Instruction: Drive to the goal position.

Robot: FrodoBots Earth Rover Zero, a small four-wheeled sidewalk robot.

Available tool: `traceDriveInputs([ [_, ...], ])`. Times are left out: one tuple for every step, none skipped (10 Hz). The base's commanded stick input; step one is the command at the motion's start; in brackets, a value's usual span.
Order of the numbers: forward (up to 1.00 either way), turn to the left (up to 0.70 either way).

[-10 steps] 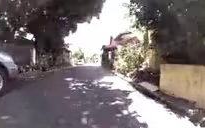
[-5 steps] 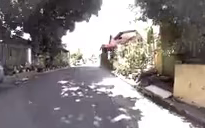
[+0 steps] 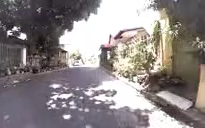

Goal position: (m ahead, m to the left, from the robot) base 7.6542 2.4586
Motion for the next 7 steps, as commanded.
traceDriveInputs([
  [0.85,0.00],
  [0.85,0.00],
  [0.85,0.00],
  [0.85,0.00],
  [0.85,0.00],
  [0.85,0.00],
  [0.85,0.00],
])
